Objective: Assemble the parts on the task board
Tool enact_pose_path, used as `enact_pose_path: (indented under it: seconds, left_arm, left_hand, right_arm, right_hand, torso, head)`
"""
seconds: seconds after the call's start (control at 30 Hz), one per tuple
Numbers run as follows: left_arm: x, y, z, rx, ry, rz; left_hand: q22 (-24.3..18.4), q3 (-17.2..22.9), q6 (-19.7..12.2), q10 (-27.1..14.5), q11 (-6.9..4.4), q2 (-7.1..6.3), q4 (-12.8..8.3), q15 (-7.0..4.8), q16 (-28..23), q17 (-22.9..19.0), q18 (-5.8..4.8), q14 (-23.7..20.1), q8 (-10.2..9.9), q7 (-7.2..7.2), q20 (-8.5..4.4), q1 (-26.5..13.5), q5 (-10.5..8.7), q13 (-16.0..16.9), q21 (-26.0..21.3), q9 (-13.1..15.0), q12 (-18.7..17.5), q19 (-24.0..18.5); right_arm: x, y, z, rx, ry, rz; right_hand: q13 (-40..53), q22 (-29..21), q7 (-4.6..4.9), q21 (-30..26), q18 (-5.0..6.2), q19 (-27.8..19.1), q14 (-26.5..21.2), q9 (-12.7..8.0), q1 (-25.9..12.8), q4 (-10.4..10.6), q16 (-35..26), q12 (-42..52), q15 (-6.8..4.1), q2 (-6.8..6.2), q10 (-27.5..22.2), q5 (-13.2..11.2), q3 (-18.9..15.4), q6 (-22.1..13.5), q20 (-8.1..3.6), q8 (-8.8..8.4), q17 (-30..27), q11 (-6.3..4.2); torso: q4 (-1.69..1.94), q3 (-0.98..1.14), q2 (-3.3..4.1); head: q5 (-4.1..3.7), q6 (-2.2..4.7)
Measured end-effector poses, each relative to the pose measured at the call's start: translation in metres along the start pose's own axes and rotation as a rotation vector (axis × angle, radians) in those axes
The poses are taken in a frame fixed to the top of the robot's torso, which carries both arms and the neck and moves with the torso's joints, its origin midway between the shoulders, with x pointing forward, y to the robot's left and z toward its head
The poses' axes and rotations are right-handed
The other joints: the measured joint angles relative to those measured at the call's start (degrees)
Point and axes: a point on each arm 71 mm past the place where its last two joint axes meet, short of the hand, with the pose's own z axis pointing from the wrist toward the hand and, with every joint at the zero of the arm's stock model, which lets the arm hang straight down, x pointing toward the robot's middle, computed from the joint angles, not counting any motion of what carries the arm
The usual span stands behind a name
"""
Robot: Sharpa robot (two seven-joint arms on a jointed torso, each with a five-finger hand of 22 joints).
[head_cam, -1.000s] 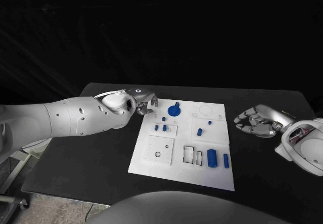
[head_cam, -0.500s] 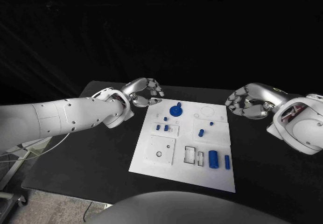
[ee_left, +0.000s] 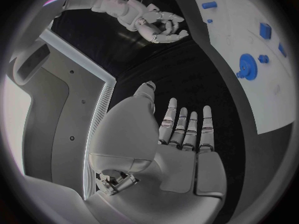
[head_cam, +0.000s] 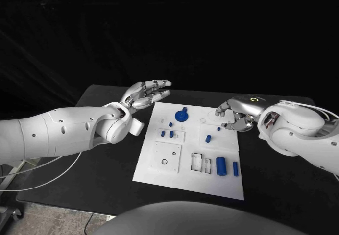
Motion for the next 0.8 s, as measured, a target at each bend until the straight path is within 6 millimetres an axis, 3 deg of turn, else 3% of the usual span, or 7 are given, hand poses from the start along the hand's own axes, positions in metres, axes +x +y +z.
enact_pose_path:
  seconds: [0.1,0.23,0.3,0.43,0.57,0.67,0.8]
  left_arm:
    - [0.003,-0.001,-0.001,0.002,0.002,-0.047]
    - [0.003,-0.001,-0.001,0.004,0.001,-0.078]
    - [0.002,0.0,-0.002,0.004,0.0,-0.087]
    - [0.0,0.0,-0.003,0.002,-0.002,-0.096]
    - [0.0,0.0,-0.004,0.001,-0.002,-0.101]
    - [-0.001,0.0,-0.003,-0.002,-0.001,-0.103]
    - [0.0,0.001,-0.003,-0.006,0.003,-0.106]
  left_hand:
    - [-3.9,-2.3,-0.5,-1.1,-0.34,1.33,0.0,-0.33,-3.0,-2.7,0.9,-1.1,-0.8,-0.48,0.31,1.3,0.7,-3.0,0.0,-3.3,-0.8,-1.6]
    - [-6.0,-3.4,-1.0,-1.6,0.02,2.47,0.0,-0.16,-3.6,-3.8,0.9,-1.3,-1.1,-0.31,0.68,2.5,1.58,-4.6,0.0,-5.3,-0.8,-2.0]
    - [-6.9,-3.8,-1.4,-1.9,0.33,2.8,0.1,-0.12,-3.6,-4.1,0.9,-1.2,-1.1,0.03,0.7,3.9,3.07,-5.3,0.0,-6.1,-0.3,-2.0]
    - [-8.1,-4.5,-1.4,-2.2,0.65,3.35,-0.1,0.52,-3.6,-4.5,0.9,-1.0,-1.1,0.05,1.3,5.3,4.81,-6.2,0.0,-7.2,0.3,-1.8]
    - [-8.9,-5.1,-2.6,-2.7,1.08,4.0,-0.1,1.3,-3.1,-4.6,0.91,-0.2,-1.4,0.01,2.04,6.1,5.27,-6.8,0.0,-8.3,0.8,-1.1]
    - [-9.6,-5.5,-3.3,-3.0,1.5,4.35,-0.2,2.03,-2.4,-4.6,0.9,0.5,-1.4,-0.2,2.79,6.8,5.65,-7.0,0.2,-9.0,1.1,-0.3]
    - [-10.1,-6.1,-3.8,-2.9,2.0,4.7,-0.2,2.98,-1.3,-4.6,0.9,1.5,-1.4,-0.38,3.57,7.7,6.13,-7.0,0.4,-9.7,2.0,0.5]
  right_arm:
    - [0.008,-0.003,0.001,0.01,0.024,-0.036]
    - [0.017,-0.007,0.003,0.029,0.043,-0.071]
    - [0.02,-0.009,0.005,0.038,0.048,-0.086]
    - [0.025,-0.014,0.009,0.058,0.057,-0.108]
    - [0.031,-0.018,0.011,0.07,0.065,-0.119]
    - [0.037,-0.021,0.013,0.077,0.07,-0.12]
    - [0.044,-0.024,0.014,0.08,0.067,-0.114]
  right_hand:
    - [-1.8,-0.2,-0.32,-0.6,0.0,0.1,0.0,-0.2,0.0,-0.2,0.0,-0.9,0.0,0.0,0.0,-0.4,-0.8,1.7,0.08,0.0,-0.1,0.0]
    - [-3.3,-0.2,-0.33,-1.1,0.0,0.4,0.0,-0.6,0.0,-0.6,0.0,-1.6,0.0,0.0,-0.1,1.2,-1.1,1.7,0.14,-0.11,-0.3,0.12]
    - [-3.7,-0.2,-0.32,-1.1,0.0,0.5,0.0,-0.7,0.0,-0.6,0.0,-1.7,0.0,0.0,-0.2,1.4,-1.2,1.7,0.05,-0.33,-0.4,0.21]
    - [-4.4,-0.2,-0.05,-1.5,0.0,0.5,-0.2,-1.2,0.3,-0.7,-0.6,-2.0,0.2,0.25,-0.2,1.5,-1.2,1.5,0.05,-1.01,-0.8,0.21]
    - [-5.3,-0.2,0.11,-1.9,0.0,0.5,-0.2,-1.8,0.2,-0.3,-0.7,-2.0,0.2,0.23,-0.2,-0.4,-2.0,1.3,0.05,-1.44,-1.0,0.23]
    - [-5.8,-0.2,0.08,-2.2,0.0,0.7,-0.4,-2.3,0.2,-0.3,-0.7,-2.0,0.41,0.41,0.4,-0.8,-2.0,1.3,0.26,-1.91,-1.0,0.77]
    - [-6.6,-0.2,-0.2,-2.6,0.0,0.9,-0.4,-3.0,-0.1,-0.1,-0.7,-1.4,0.41,1.17,2.2,-0.8,-2.1,1.0,0.46,-2.38,-0.9,0.66]
  torso:
    - [0.16,-0.19,-0.01]
    - [0.37,-0.37,0.0]
    - [0.42,-0.43,-0.01]
    - [0.46,-0.48,-0.02]
    - [0.44,-0.48,-0.02]
    - [0.41,-0.48,-0.03]
    - [0.38,-0.49,-0.03]
  head:
    - [-0.28,0.0]
    - [-0.47,0.0]
    - [-0.48,0.0]
    - [-0.67,0.0]
    - [-0.68,0.0]
    - [-0.59,0.0]
    - [-0.67,0.0]
